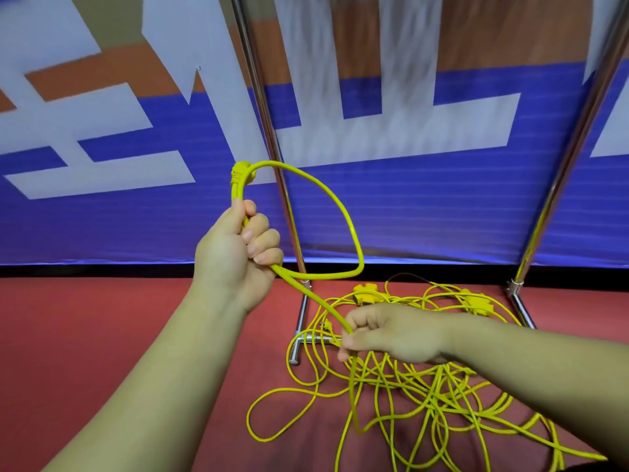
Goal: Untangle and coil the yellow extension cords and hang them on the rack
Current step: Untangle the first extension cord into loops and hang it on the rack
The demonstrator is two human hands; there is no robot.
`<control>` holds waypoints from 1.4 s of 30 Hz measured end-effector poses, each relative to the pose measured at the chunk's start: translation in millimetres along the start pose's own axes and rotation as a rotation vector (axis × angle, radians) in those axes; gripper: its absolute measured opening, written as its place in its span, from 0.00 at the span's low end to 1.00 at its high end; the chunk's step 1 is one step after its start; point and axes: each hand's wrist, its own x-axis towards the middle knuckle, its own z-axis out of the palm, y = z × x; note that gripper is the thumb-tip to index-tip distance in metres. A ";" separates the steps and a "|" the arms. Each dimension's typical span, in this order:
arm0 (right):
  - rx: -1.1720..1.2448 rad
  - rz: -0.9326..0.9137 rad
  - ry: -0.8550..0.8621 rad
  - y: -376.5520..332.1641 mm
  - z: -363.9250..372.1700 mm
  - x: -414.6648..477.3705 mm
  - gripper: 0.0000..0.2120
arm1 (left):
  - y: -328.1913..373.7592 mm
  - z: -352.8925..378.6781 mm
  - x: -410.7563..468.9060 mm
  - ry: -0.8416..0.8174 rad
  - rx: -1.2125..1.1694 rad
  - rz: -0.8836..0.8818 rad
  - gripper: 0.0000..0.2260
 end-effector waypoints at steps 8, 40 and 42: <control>0.047 0.143 0.109 -2.2 -37.1 -32.3 0.09 | 21.6 -29.2 -3.9 0.105 0.043 0.076 0.12; -0.350 -0.040 0.862 -87.8 -61.1 -95.8 0.09 | -56.8 36.5 -52.3 -0.229 1.185 -0.085 0.12; -0.264 -0.102 0.829 -88.5 -61.5 -94.5 0.10 | -53.4 38.3 -51.9 -0.219 1.175 -0.059 0.12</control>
